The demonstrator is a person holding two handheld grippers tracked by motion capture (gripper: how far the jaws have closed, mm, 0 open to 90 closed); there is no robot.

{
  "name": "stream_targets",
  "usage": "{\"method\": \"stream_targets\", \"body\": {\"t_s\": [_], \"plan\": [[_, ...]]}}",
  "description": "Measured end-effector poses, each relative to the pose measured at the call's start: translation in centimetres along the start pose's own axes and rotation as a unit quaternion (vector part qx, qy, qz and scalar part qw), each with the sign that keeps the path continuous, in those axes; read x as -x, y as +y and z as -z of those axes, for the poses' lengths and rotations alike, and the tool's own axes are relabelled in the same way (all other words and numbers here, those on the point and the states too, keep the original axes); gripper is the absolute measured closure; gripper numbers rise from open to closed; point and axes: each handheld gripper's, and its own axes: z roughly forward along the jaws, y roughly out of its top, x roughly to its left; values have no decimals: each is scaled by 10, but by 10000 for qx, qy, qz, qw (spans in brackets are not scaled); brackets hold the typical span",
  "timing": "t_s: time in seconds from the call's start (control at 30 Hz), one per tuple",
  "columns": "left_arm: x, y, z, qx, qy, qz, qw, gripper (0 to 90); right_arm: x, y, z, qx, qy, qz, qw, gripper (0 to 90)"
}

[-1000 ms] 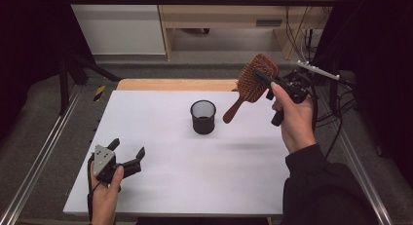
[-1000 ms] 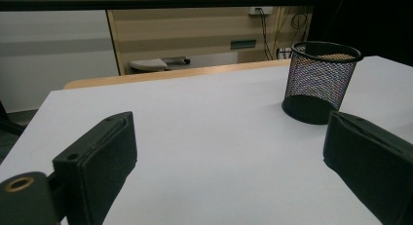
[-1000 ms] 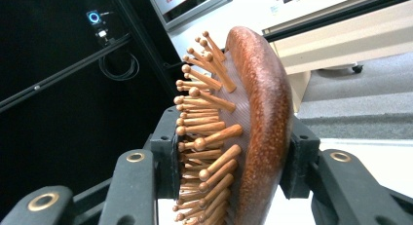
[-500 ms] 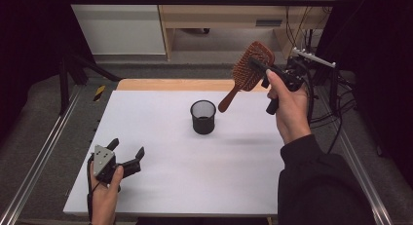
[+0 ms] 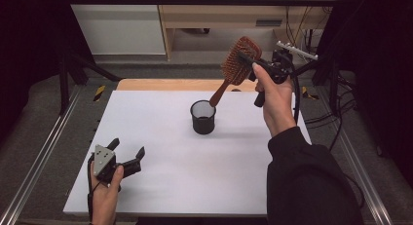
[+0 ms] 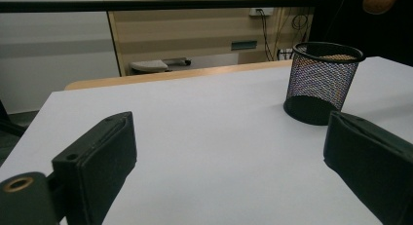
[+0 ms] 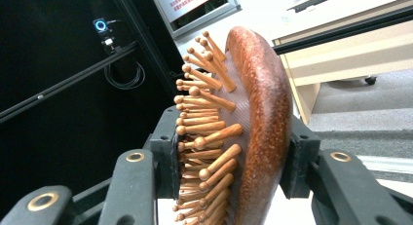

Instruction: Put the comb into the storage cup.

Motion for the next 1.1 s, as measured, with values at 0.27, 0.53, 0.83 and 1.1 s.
{"method": "stream_targets", "body": {"t_s": [0.27, 0.53, 0.83, 1.1], "plan": [[-1, 0, 0, 17, 5, 8, 10000, 54, -2, 2, -16, 16, -6, 51, 10000, 527], [-1, 0, 0, 27, -33, 7, 10000, 52, -7, -2, -28, -68, -4, 109, 9999, 527], [-2, 0, -1, 52, -72, 27, 10000, 51, -8, -5, -38, -163, -14, 214, 9996, 526], [-4, 0, 0, 79, -43, 57, 9999, 50, -12, -8, -41, -223, -3, 352, 9991, 525]]}}
